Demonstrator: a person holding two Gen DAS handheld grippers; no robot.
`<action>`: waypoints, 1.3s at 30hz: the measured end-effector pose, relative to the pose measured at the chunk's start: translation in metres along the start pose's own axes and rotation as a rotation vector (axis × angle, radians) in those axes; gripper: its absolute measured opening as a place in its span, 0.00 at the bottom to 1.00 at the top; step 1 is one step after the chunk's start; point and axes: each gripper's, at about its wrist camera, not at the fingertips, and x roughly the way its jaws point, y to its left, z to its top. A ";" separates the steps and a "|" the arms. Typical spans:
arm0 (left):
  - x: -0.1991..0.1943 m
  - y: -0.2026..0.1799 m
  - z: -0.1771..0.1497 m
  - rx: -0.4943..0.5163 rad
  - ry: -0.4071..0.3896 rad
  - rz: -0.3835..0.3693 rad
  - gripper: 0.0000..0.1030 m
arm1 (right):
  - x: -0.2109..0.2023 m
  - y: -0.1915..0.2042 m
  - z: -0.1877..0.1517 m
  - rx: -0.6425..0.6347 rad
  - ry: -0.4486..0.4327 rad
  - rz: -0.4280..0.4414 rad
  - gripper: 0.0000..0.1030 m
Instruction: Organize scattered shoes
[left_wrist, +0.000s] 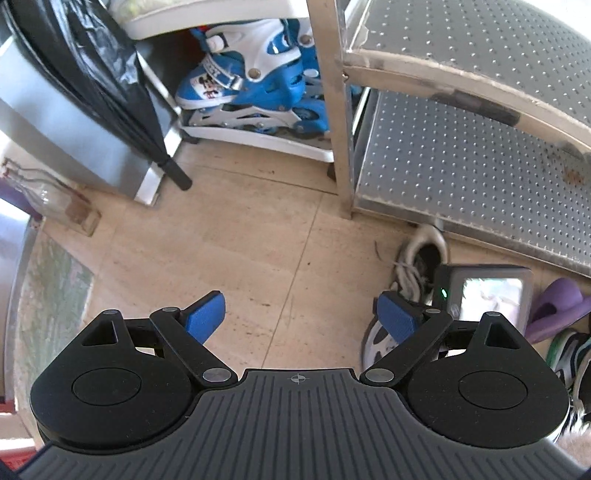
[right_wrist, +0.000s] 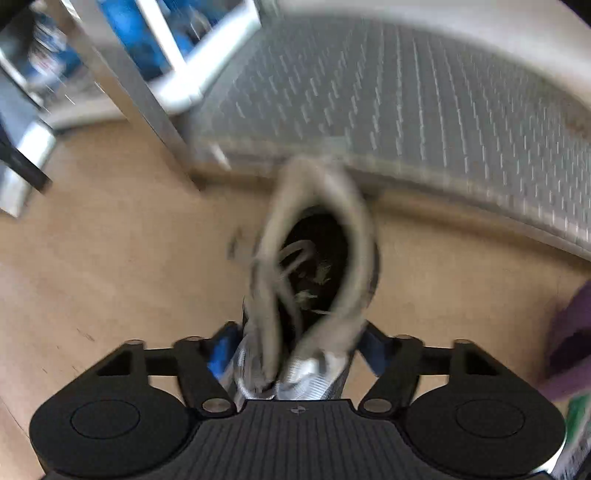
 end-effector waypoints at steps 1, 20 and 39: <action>0.001 0.000 0.001 -0.001 0.002 0.000 0.90 | -0.007 -0.007 -0.008 0.016 0.004 0.006 0.57; -0.050 -0.135 -0.036 0.306 -0.027 -0.193 0.91 | -0.141 -0.134 -0.157 0.327 0.083 0.129 0.85; -0.075 -0.342 -0.219 0.815 0.248 -0.480 0.91 | -0.234 -0.278 -0.315 0.748 0.120 0.006 0.87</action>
